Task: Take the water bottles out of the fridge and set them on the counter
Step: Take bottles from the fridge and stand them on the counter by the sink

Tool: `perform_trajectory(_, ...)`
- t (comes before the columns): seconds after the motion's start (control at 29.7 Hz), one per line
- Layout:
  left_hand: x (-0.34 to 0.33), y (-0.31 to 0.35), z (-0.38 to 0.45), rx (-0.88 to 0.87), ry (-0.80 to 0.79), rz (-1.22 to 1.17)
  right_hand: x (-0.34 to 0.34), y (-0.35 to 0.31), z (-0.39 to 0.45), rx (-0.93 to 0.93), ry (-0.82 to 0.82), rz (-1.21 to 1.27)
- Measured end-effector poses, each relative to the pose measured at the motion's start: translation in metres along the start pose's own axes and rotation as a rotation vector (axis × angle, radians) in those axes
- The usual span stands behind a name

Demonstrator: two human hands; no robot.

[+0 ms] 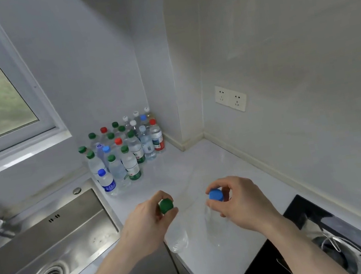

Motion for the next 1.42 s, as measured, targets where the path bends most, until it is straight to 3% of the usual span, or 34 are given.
perform_trajectory(0.44, 0.027, -0.074, 0.156, -0.108, -0.148, 0.288, -0.047, -0.023, 0.15, -0.087, 0.014, -0.072)
perform_trajectory(0.94, 0.053, -0.113, 0.289, -0.241, -0.152, 0.488, -0.082, -0.04, 0.248, -0.15, 0.011, -0.112)
perform_trajectory(1.42, 0.054, -0.166, 0.374, -0.143, -0.193, 0.574, -0.103, -0.037, 0.303, -0.186, 0.011, -0.119)
Point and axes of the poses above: each hand's wrist, its own z-axis towards the middle knuckle, its own x-axis out of the back of the hand, y = z × x, the point moved 7 cm from there along z, towards the middle knuckle, and after that the axes turned 8 degrees about -z, right-handed, at the moved point
